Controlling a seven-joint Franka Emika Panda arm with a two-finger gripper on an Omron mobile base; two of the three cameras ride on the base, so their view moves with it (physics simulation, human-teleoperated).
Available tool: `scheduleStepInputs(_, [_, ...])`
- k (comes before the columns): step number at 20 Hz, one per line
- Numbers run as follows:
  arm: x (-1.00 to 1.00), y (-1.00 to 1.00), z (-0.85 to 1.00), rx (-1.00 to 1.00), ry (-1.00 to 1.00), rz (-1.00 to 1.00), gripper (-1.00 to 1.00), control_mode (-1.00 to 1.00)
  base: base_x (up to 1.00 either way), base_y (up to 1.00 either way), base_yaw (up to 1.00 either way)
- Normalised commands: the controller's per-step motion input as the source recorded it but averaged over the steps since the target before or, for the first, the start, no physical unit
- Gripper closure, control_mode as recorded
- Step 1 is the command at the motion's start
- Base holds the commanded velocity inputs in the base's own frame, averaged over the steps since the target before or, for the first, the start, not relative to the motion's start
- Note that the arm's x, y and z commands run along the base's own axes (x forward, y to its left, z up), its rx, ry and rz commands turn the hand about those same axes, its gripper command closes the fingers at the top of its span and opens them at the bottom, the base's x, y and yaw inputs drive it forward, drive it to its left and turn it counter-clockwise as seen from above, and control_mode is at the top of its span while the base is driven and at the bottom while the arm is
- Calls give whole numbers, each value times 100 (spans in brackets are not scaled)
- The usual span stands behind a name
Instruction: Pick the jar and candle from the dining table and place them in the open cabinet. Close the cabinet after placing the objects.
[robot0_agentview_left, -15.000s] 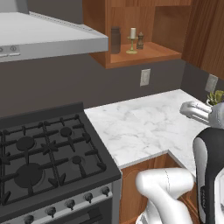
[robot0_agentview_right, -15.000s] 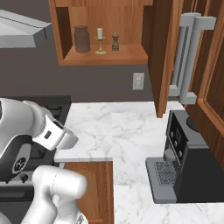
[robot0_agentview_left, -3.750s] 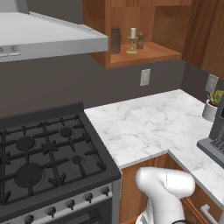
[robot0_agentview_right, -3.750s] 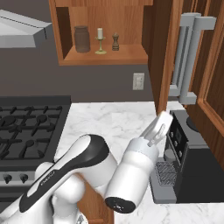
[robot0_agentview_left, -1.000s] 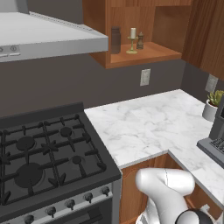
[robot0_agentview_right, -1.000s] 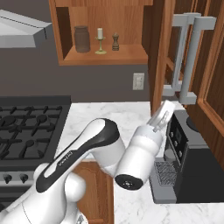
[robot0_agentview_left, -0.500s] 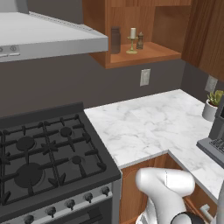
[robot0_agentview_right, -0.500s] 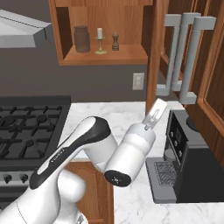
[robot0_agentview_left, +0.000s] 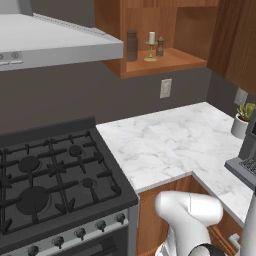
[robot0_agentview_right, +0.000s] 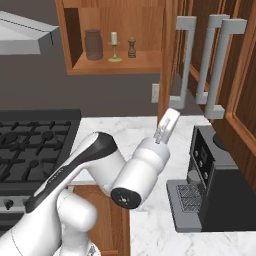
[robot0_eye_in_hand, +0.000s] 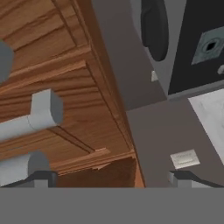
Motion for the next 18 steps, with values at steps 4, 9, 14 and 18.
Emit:
scheduleStepInputs(4, [5, 35, 3, -11, 11, 0, -100, -100, 0, 0, 0])
scheduleStepInputs(9, [0, 37, 1, -10, 10, 0, -100, -100, 0, 0, 0])
scheduleStepInputs(14, [0, 37, 0, -9, 10, 0, -100, -100, 0, 0, 0])
scheduleStepInputs(18, [3, 39, 0, -10, 14, 0, -100, -100, 0, 0, 0])
